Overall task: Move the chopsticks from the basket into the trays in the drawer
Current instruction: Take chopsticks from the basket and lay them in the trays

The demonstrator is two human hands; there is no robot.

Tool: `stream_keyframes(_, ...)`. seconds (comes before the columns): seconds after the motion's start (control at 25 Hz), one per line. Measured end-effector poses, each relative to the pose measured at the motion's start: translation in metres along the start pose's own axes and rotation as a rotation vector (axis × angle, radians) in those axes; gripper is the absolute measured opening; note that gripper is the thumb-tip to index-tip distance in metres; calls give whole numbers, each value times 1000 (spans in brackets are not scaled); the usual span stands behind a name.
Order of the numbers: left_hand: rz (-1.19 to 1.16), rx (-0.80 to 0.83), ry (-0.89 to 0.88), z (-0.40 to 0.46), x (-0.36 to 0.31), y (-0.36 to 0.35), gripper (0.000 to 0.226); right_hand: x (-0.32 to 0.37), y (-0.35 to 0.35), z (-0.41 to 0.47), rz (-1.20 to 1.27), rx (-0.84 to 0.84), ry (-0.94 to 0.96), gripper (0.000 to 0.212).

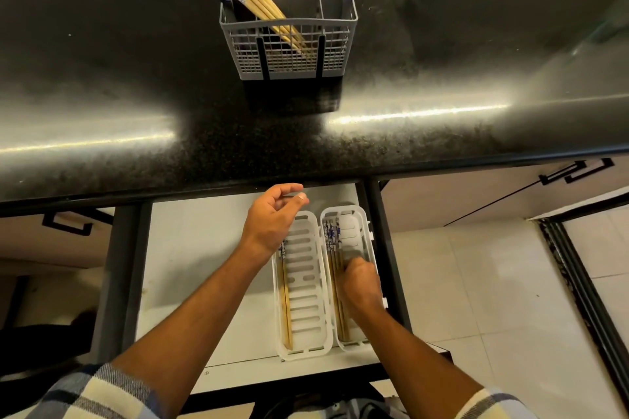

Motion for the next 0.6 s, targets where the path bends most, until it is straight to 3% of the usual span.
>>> stream_keyframes(0.6,-39,-13,-14,3,-8,0,15,-4,-6,-4,-171,0,103,12)
Point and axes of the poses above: each hand's wrist, its own z-axis towards the middle knuckle, its own y-axis out of the back of the hand, x = y × z, the point moved 6 cm from there along z, towards the middle knuckle, and after that the axes turned 1 degree about y, right-handed, at the moved point
